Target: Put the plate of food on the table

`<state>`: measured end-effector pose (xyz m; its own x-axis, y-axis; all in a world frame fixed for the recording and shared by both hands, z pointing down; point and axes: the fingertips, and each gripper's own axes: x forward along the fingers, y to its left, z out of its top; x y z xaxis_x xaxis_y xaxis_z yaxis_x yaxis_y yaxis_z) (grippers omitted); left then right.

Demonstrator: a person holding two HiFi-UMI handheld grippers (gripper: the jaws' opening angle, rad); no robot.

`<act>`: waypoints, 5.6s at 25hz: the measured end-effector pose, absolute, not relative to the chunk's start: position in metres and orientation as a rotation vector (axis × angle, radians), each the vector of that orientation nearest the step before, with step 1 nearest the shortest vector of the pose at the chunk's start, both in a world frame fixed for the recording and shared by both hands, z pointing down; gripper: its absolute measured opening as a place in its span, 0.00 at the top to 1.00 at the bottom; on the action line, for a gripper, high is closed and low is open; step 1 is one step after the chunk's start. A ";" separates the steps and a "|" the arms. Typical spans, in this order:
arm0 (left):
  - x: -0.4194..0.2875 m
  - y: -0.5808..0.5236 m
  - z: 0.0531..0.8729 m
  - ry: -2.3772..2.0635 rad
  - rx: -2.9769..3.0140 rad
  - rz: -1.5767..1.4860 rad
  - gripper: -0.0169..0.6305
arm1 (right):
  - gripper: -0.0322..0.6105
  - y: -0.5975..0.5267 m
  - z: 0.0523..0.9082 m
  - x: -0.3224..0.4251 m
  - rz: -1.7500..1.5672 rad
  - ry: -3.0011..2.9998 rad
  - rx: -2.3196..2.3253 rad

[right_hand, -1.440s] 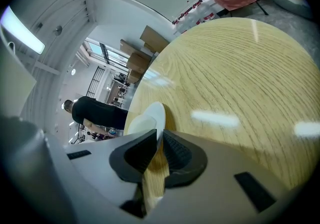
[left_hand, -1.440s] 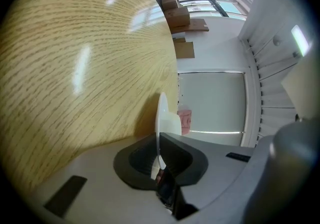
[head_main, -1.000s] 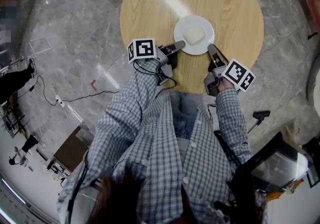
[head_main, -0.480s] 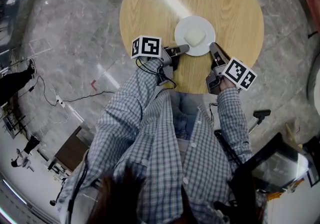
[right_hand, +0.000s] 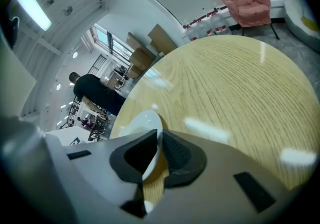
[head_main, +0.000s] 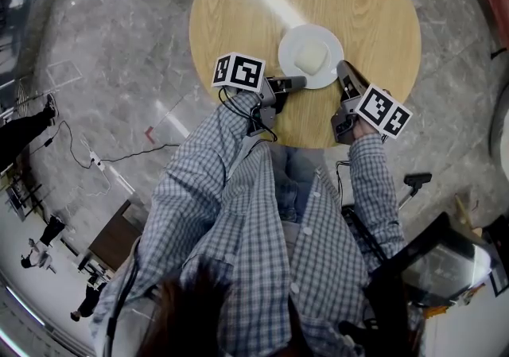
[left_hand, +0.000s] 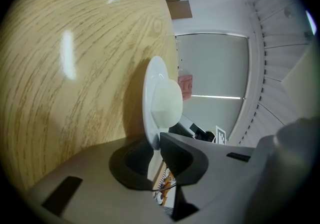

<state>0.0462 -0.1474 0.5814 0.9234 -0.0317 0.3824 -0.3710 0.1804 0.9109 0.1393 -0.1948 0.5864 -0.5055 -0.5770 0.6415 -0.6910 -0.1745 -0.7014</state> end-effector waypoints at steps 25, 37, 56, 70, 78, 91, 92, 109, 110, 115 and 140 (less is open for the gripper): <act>0.065 -0.138 0.567 -0.166 1.356 0.168 0.86 | 0.89 -0.244 0.581 0.122 1.549 -2.059 1.427; 0.064 -0.132 0.561 -0.148 1.294 0.086 0.86 | 0.89 -0.258 0.583 0.112 1.161 -2.098 1.311; 0.032 -0.148 0.557 -0.382 1.412 -0.002 0.96 | 0.89 -0.256 0.576 0.124 0.998 -2.095 1.351; -0.001 -0.184 0.502 -0.699 1.759 0.046 0.96 | 0.93 -0.244 0.497 0.139 1.081 -2.278 1.560; 0.004 -0.191 0.434 -0.720 1.941 0.046 0.96 | 0.94 -0.232 0.431 0.160 1.026 -2.379 1.650; 0.005 -0.210 0.346 -0.745 2.148 -0.097 0.96 | 0.94 -0.227 0.347 0.166 0.759 -2.568 1.731; 0.004 -0.212 0.341 -0.749 2.163 -0.106 0.96 | 0.94 -0.227 0.343 0.166 0.738 -2.577 1.732; -0.001 -0.220 0.298 -0.763 2.230 -0.210 0.96 | 0.94 -0.226 0.283 0.153 0.607 -2.746 1.739; -0.001 -0.220 0.298 -0.764 2.229 -0.210 0.96 | 0.94 -0.226 0.283 0.153 0.618 -2.750 1.740; -0.001 -0.219 0.296 -0.769 2.235 -0.201 0.96 | 0.94 -0.226 0.286 0.157 0.657 -2.744 1.753; -0.001 -0.219 0.300 -0.771 2.210 -0.195 0.96 | 0.94 -0.227 0.305 0.154 0.722 -2.693 1.716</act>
<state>-0.0008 -0.2186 0.3002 0.8048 -0.5849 0.1011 -0.4669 -0.5186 0.7163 0.1541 -0.2270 0.3049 -0.4444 -0.8875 0.1216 -0.8293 0.3563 -0.4304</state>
